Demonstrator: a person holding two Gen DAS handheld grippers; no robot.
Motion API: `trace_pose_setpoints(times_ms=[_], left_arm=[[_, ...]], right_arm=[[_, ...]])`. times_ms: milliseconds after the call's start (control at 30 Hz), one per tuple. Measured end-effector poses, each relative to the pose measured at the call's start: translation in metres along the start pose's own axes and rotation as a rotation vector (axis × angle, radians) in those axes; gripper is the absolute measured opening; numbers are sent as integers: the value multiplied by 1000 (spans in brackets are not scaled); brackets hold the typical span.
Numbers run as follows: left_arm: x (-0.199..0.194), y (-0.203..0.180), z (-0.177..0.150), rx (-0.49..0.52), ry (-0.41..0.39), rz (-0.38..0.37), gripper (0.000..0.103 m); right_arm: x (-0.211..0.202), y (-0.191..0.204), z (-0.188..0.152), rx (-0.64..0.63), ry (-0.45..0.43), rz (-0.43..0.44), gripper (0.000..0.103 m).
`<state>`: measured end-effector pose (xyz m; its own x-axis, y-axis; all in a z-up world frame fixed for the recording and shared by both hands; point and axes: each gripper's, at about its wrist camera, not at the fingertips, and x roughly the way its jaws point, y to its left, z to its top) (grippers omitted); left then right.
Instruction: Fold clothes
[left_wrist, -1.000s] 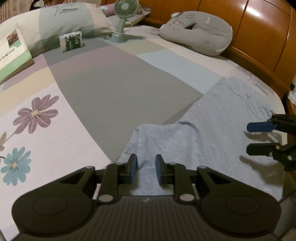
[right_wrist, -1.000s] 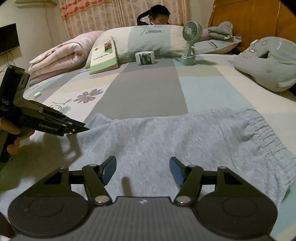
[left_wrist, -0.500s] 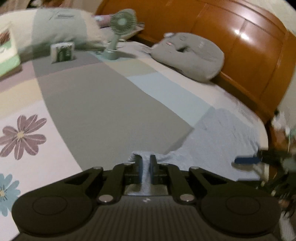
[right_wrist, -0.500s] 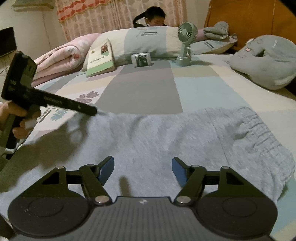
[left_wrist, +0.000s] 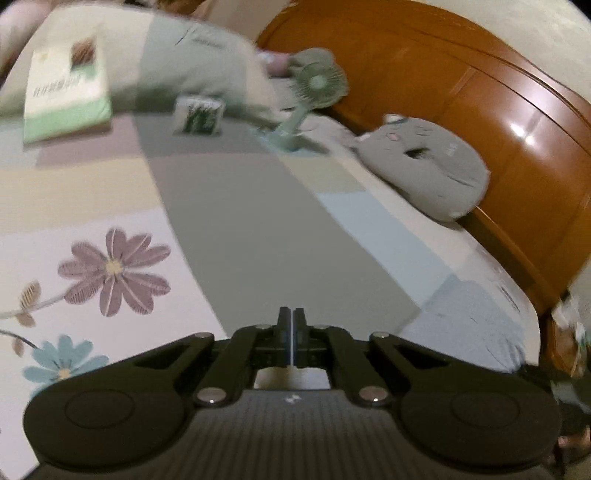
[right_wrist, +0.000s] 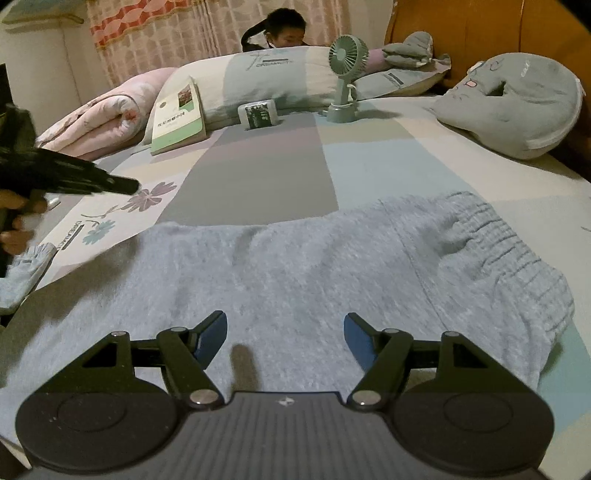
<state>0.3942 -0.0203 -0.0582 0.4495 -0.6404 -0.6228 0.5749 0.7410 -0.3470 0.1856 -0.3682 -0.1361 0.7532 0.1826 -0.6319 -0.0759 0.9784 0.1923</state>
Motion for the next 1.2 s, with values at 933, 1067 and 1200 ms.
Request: trace_pose_setpoints(times_ms=[933, 1067, 1200], left_arm=[[-48, -125, -130, 419, 191, 64, 60], [-50, -124, -164, 436, 257, 111, 62], [-69, -125, -186, 463, 265, 172, 73]], right_arm=[[-25, 17, 11, -193, 23, -20, 102], [-15, 19, -19, -194, 124, -15, 103], [-28, 24, -43, -278, 88, -59, 103]])
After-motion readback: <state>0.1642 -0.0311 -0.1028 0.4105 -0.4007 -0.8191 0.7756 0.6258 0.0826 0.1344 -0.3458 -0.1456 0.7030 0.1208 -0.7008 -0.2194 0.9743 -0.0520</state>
